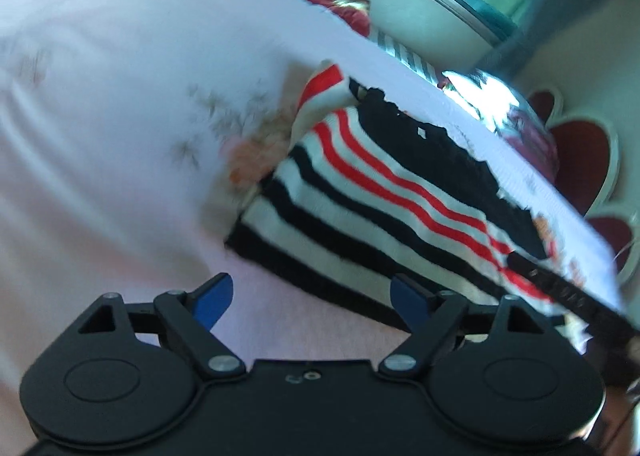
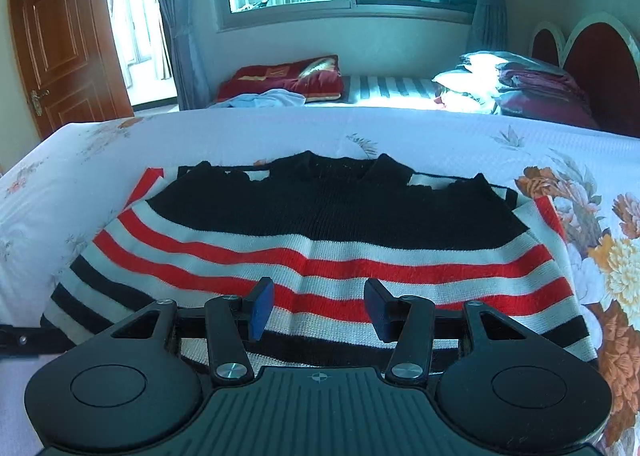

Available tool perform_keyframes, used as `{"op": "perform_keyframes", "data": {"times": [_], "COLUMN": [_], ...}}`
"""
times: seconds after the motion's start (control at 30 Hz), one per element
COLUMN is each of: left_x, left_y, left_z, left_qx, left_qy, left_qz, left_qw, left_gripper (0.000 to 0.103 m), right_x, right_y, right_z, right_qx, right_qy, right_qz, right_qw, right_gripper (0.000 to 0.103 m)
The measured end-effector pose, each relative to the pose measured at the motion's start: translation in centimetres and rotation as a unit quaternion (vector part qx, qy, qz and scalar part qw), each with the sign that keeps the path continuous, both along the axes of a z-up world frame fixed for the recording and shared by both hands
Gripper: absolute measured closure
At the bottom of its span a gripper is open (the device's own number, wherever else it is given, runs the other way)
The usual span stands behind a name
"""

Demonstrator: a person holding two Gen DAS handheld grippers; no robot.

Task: Fold small clothes
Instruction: 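Roll the left tool and grasp the striped side edge of the folded sweater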

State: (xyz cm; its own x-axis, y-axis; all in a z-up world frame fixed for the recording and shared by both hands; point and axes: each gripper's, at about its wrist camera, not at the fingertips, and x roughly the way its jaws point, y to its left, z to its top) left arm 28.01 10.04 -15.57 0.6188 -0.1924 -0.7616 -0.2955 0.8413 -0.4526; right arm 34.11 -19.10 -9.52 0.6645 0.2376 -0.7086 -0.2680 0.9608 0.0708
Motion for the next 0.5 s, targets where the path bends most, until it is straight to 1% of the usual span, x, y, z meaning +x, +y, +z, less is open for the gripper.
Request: {"op": "perform_keyframes", "data": {"times": [0.1,0.23,0.3,0.37,0.4,0.43,0.47,0.5], "left_x": [0.7,2.4,3.3,4.2,4.7,5.2,5.5,5.7], "left_y": [0.3,0.9,0.9,0.6,0.5,0.3,0.3,0.3], "left_z": [-1.4,-2.8,-3.2,-3.5,-3.7,-3.9,-4.1,-4.2], "left_qx": [-0.04,-0.084,-0.095,-0.097,-0.102,-0.103,-0.102,-0.103], "left_qy": [-0.005,-0.045,-0.06,-0.075,-0.082,-0.084,-0.09,-0.092], "left_qz": [0.013,0.051,0.065,0.075,0.078,0.08,0.087,0.091], "left_qw": [0.9991,0.9942,0.9916,0.9896,0.9884,0.9879,0.9868,0.9862], "left_gripper": [0.016,0.012,0.011,0.014,0.024,0.028,0.036,0.052], "right_x": [0.2,0.4,0.7,1.1,1.4,1.6,1.7,1.7], "right_y": [0.0,-0.1,-0.2,-0.1,0.0,0.3,0.5,0.7], "right_z": [-0.6,-1.1,-1.2,-1.4,-1.7,-2.0,-2.5,-3.0], "right_qx": [-0.001,-0.002,-0.001,-0.001,-0.004,-0.011,-0.02,-0.028], "right_qy": [0.007,0.009,0.007,0.008,0.01,0.013,0.016,0.013], "right_qz": [-0.001,-0.005,-0.008,-0.011,-0.011,-0.011,-0.011,-0.01], "right_qw": [1.0,1.0,1.0,1.0,1.0,1.0,1.0,0.999], "right_gripper": [0.053,0.053,0.053,0.053,0.053,0.053,0.053,0.053]}}
